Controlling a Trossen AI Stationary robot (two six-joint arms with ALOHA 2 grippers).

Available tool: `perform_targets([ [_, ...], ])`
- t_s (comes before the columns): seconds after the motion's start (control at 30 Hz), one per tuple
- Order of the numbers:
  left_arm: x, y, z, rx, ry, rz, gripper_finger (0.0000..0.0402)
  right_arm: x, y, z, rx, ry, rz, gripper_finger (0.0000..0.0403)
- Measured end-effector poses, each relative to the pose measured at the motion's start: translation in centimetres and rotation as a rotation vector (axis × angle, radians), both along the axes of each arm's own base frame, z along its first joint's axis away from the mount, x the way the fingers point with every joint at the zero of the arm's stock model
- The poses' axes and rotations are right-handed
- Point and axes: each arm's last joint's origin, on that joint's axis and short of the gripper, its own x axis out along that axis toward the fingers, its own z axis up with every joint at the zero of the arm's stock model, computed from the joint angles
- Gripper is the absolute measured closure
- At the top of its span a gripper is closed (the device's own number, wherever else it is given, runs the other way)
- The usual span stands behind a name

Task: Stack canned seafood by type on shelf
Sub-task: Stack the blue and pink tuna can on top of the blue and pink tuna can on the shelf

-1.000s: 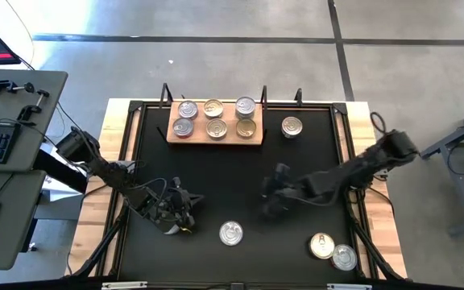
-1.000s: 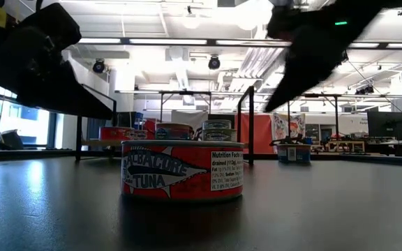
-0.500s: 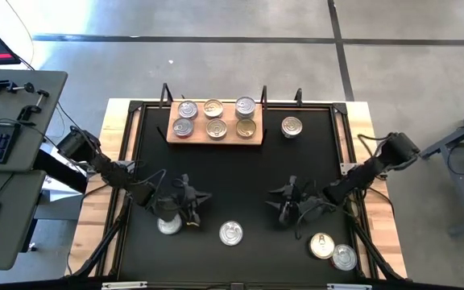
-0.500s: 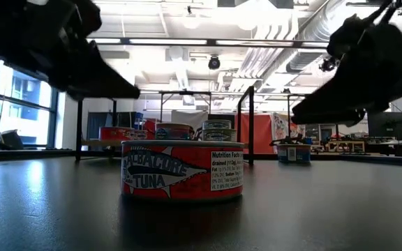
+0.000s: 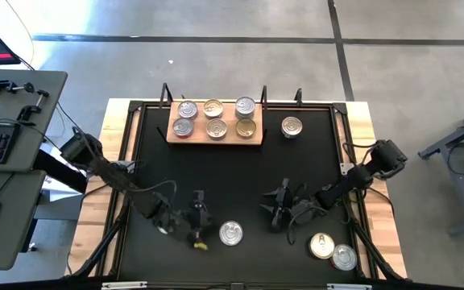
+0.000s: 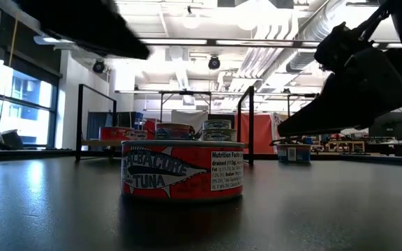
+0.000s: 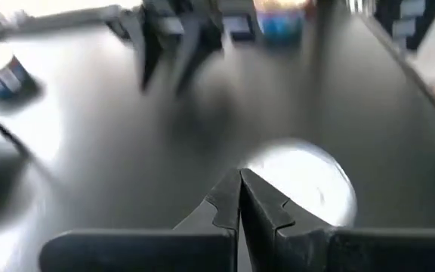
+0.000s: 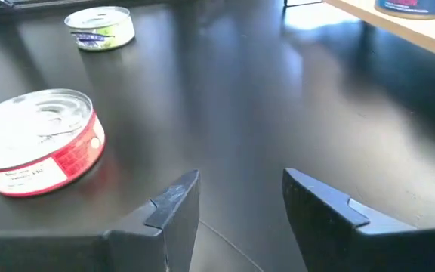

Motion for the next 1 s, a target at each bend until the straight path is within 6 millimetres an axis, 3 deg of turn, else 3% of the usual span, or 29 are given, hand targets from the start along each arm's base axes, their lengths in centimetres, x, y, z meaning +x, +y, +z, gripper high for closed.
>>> perform_targets([
  [0.2,-2.7,-1.9,1.8,-0.072,0.325,0.176,0.0401,0.2,0.1,0.0,-0.017,0.003,0.005,0.0224],
  [0.47,-9.5,-2.8,0.6,-0.207,0.572,0.568,0.0401,0.4,-0.2,0.0,-0.028,0.007,-0.008,0.0224],
  [0.6,-11.9,-3.1,-0.7,-0.259,0.529,0.683,0.0401,0.5,-0.6,-0.1,-0.029,0.008,-0.024,0.0224],
  [0.73,-13.0,-2.9,-2.9,-0.336,0.496,0.713,0.0401,0.8,-1.1,-0.1,-0.028,0.008,-0.043,0.0224],
  [0.87,-12.3,-2.3,-4.5,-0.386,0.321,0.654,0.0401,0.9,-1.4,0.0,-0.030,0.008,-0.059,0.0224],
  [1.0,-10.6,-0.8,-5.1,-0.268,0.084,0.628,0.0401,0.7,-1.3,0.6,-0.092,-0.038,-0.155,0.0226],
])
